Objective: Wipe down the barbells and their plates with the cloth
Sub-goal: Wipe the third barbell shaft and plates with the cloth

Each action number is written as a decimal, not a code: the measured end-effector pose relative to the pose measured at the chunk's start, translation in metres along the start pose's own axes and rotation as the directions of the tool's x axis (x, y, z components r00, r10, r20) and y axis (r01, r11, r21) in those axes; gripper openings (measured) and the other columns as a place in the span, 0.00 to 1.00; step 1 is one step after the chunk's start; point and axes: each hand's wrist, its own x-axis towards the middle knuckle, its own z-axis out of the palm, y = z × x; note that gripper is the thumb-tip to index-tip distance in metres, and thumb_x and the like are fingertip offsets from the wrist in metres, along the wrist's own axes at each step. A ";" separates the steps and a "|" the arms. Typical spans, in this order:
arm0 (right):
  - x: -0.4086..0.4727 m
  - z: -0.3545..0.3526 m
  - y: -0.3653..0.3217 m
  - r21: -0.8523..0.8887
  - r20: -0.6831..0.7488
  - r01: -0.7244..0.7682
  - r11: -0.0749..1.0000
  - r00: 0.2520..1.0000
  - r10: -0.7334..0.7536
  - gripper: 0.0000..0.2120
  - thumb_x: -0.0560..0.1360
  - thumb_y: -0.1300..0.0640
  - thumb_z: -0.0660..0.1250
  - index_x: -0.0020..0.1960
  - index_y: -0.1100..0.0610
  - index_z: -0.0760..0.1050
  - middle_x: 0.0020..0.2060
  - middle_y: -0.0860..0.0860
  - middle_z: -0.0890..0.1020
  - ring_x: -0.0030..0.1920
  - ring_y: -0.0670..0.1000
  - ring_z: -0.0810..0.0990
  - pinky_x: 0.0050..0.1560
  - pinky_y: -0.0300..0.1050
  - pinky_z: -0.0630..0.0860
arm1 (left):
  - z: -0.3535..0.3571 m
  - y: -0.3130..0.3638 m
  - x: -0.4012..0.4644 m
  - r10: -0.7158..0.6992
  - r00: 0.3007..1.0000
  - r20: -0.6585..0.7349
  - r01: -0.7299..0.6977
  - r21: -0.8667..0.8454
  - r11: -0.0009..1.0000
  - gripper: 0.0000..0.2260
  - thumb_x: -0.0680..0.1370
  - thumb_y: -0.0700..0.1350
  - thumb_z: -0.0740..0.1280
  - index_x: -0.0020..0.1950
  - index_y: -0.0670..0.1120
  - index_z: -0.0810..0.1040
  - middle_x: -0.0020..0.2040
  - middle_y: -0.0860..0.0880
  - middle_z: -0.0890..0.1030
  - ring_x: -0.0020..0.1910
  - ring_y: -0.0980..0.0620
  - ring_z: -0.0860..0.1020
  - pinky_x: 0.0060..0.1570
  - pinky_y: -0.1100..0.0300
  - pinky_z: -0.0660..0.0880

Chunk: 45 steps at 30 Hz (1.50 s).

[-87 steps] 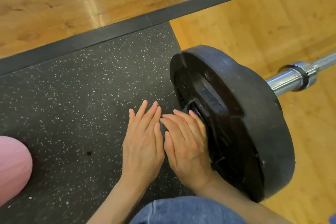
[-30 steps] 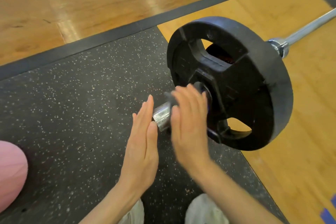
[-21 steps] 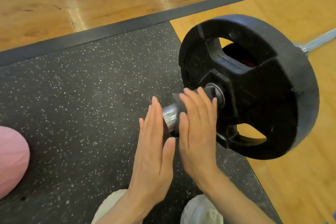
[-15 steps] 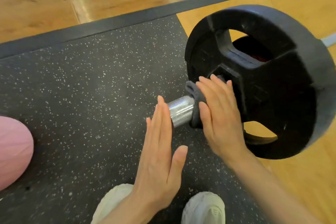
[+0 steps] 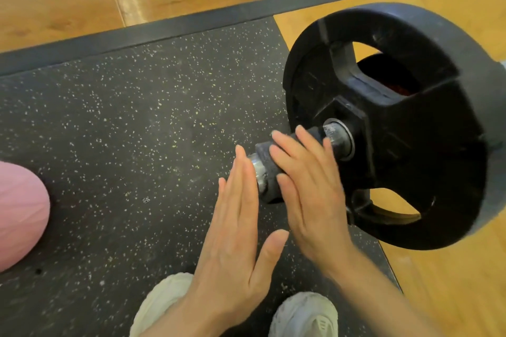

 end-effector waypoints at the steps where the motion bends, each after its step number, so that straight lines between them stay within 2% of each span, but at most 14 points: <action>1: 0.011 0.000 0.006 -0.068 -0.010 0.037 0.997 0.999 -0.038 0.19 0.85 0.54 0.53 0.64 0.60 0.79 0.66 0.53 0.79 0.73 0.56 0.71 0.79 0.53 0.56 | -0.002 -0.001 0.000 0.000 1.000 0.009 0.000 0.026 1.000 0.35 0.85 0.62 0.44 0.81 0.38 0.39 0.83 0.43 0.40 0.82 0.46 0.44 0.79 0.50 0.42; 4: 0.041 0.008 0.009 -0.189 -0.081 0.089 0.978 0.991 -0.105 0.18 0.82 0.56 0.55 0.50 0.60 0.83 0.49 0.53 0.85 0.53 0.57 0.82 0.62 0.52 0.72 | -0.003 0.000 0.005 -0.018 1.000 0.025 0.017 0.057 0.998 0.36 0.84 0.63 0.43 0.81 0.39 0.37 0.82 0.44 0.37 0.82 0.47 0.43 0.79 0.49 0.43; 7: 0.056 0.013 0.017 -0.206 -0.141 0.141 0.968 0.975 -0.172 0.19 0.83 0.57 0.55 0.42 0.59 0.81 0.38 0.52 0.83 0.41 0.56 0.79 0.47 0.50 0.72 | -0.003 0.000 0.015 -0.036 0.999 0.018 0.035 0.039 0.999 0.37 0.84 0.64 0.44 0.80 0.40 0.35 0.82 0.45 0.36 0.82 0.48 0.41 0.79 0.48 0.42; 12: 0.072 0.015 0.041 -0.212 -0.215 0.179 0.961 0.950 -0.225 0.22 0.84 0.56 0.52 0.44 0.60 0.82 0.40 0.52 0.83 0.41 0.56 0.78 0.53 0.49 0.73 | -0.009 -0.004 0.033 -0.061 0.997 -0.036 0.062 0.029 0.998 0.38 0.83 0.65 0.44 0.80 0.40 0.34 0.82 0.47 0.36 0.82 0.51 0.41 0.79 0.51 0.39; 16: 0.096 0.017 0.037 -0.268 -0.241 0.084 0.960 0.959 -0.151 0.21 0.83 0.57 0.54 0.37 0.60 0.78 0.33 0.53 0.80 0.36 0.58 0.76 0.46 0.52 0.71 | -0.015 -0.005 0.047 -0.095 0.993 -0.067 0.098 0.041 0.994 0.39 0.82 0.67 0.44 0.80 0.43 0.33 0.82 0.49 0.36 0.81 0.54 0.39 0.78 0.56 0.37; 19: 0.091 0.041 0.006 -0.205 -0.225 0.020 0.979 0.972 -0.067 0.13 0.81 0.58 0.60 0.44 0.58 0.81 0.41 0.51 0.83 0.48 0.56 0.80 0.64 0.48 0.68 | -0.019 -0.007 0.058 -0.130 0.986 -0.105 0.129 -0.019 0.991 0.40 0.80 0.71 0.41 0.80 0.45 0.34 0.82 0.51 0.36 0.80 0.58 0.37 0.78 0.59 0.36; 21: 0.080 0.050 -0.005 -0.180 -0.144 0.131 0.975 0.977 -0.158 0.12 0.83 0.57 0.61 0.57 0.59 0.82 0.54 0.52 0.84 0.61 0.55 0.78 0.75 0.49 0.60 | -0.024 -0.012 0.061 -0.158 0.982 -0.106 0.152 -0.062 0.986 0.40 0.80 0.71 0.40 0.81 0.46 0.37 0.82 0.53 0.37 0.80 0.59 0.38 0.78 0.58 0.38; 24: 0.099 0.025 0.031 -0.242 -0.015 0.262 0.934 0.962 -0.274 0.21 0.86 0.53 0.51 0.62 0.61 0.79 0.57 0.55 0.83 0.63 0.58 0.78 0.76 0.55 0.61 | -0.031 -0.018 0.055 -0.111 0.990 -0.083 0.110 -0.006 0.994 0.35 0.82 0.67 0.41 0.82 0.47 0.38 0.82 0.55 0.37 0.81 0.58 0.39 0.78 0.58 0.39; 28: 0.103 0.032 0.017 -0.185 -0.121 -0.024 0.983 0.993 0.001 0.20 0.85 0.54 0.51 0.61 0.60 0.79 0.58 0.53 0.82 0.66 0.57 0.75 0.79 0.56 0.55 | -0.036 -0.017 0.058 -0.104 0.991 -0.079 0.102 -0.025 0.994 0.32 0.83 0.67 0.41 0.81 0.52 0.37 0.82 0.58 0.37 0.81 0.58 0.41 0.77 0.61 0.39; 32: 0.103 0.038 0.022 -0.218 0.008 0.253 0.943 0.966 -0.257 0.22 0.86 0.52 0.49 0.64 0.61 0.79 0.60 0.55 0.82 0.65 0.57 0.75 0.77 0.53 0.57 | -0.036 -0.022 0.063 -0.103 0.991 -0.084 0.102 -0.019 0.995 0.31 0.83 0.67 0.41 0.81 0.53 0.37 0.81 0.60 0.38 0.81 0.58 0.41 0.77 0.62 0.39; 35: 0.113 0.022 0.035 -0.193 -0.075 0.033 0.981 0.996 -0.049 0.21 0.85 0.53 0.49 0.60 0.61 0.79 0.55 0.54 0.82 0.63 0.58 0.75 0.78 0.53 0.55 | -0.039 -0.023 0.063 -0.091 0.993 -0.070 0.091 0.005 0.996 0.34 0.83 0.67 0.41 0.82 0.49 0.38 0.82 0.57 0.38 0.81 0.56 0.42 0.77 0.60 0.39; 37: 0.104 0.035 0.010 -0.185 -0.124 -0.100 0.978 0.989 0.078 0.20 0.85 0.54 0.50 0.61 0.59 0.79 0.58 0.52 0.81 0.67 0.56 0.73 0.78 0.54 0.54 | -0.038 -0.020 0.065 -0.091 0.994 -0.067 0.090 -0.023 0.996 0.33 0.83 0.67 0.41 0.82 0.50 0.38 0.82 0.57 0.39 0.81 0.55 0.42 0.77 0.60 0.39; 41: 0.101 0.031 0.020 -0.183 0.031 0.159 0.970 0.987 -0.156 0.20 0.86 0.53 0.51 0.64 0.60 0.78 0.61 0.53 0.81 0.67 0.56 0.74 0.78 0.53 0.56 | -0.037 -0.023 0.062 -0.087 0.994 -0.070 0.085 -0.026 0.996 0.34 0.83 0.67 0.42 0.82 0.50 0.39 0.82 0.56 0.40 0.81 0.55 0.44 0.77 0.59 0.41; 45: 0.102 0.026 0.012 -0.159 -0.109 -0.140 0.977 0.986 0.124 0.19 0.84 0.55 0.51 0.61 0.59 0.78 0.57 0.52 0.81 0.67 0.56 0.73 0.79 0.52 0.53 | -0.038 -0.018 0.066 -0.086 0.991 -0.107 0.081 -0.048 0.996 0.35 0.83 0.67 0.42 0.82 0.48 0.39 0.83 0.56 0.41 0.81 0.55 0.44 0.77 0.61 0.41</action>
